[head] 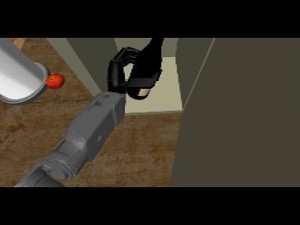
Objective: Pick up the wine, place it into the cabinet and close the cabinet
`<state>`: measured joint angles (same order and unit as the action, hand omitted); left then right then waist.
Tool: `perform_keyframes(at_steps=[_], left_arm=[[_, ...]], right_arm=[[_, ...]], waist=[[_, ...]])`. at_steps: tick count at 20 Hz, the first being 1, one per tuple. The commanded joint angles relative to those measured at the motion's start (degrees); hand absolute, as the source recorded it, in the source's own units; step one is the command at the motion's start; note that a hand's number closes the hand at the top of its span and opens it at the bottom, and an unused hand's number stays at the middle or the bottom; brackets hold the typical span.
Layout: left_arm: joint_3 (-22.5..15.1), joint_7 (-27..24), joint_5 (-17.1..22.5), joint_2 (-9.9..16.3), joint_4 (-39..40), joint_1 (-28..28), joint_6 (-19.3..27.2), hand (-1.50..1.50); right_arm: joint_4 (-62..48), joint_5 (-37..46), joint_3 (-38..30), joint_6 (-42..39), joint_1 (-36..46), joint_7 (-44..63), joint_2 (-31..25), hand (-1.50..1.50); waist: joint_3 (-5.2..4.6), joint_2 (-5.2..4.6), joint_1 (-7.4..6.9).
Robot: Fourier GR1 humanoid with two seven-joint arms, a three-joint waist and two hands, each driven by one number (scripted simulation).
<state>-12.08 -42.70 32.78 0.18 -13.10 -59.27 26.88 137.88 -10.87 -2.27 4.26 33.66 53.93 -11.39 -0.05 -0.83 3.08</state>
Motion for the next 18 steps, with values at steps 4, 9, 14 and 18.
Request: perform_keyframes(at_steps=[4, 9, 14, 18], left_arm=[[0.5, -0.2, -2.4, 0.2, 6.8, -5.1, 7.8, 1.5], [0.6, 1.4, -2.9, 1.4, 9.4, -5.8, 6.2, 1.5], [1.1, 2.9, -3.1, 3.4, 10.6, -7.6, 7.5, 1.5], [0.8, 3.0, -3.6, 2.2, 12.1, -5.3, 7.7, 1.5]], right_arm=[[3.7, -2.8, -0.4, -1.8, -4.2, -1.8, 0.6, -1.5], [1.9, -2.6, 0.0, 0.5, 3.1, 3.0, -0.5, -1.5], [3.1, -1.4, 1.3, 1.0, 2.6, 2.4, 0.6, -1.5], [3.2, -2.1, 1.2, 0.1, 1.1, 1.0, 0.9, -1.5]], waist=[[0.07, -0.46, 0.93], [-0.08, -0.7, 1.72], [-0.09, -0.89, 2.4], [-0.07, -1.2, 2.76]])
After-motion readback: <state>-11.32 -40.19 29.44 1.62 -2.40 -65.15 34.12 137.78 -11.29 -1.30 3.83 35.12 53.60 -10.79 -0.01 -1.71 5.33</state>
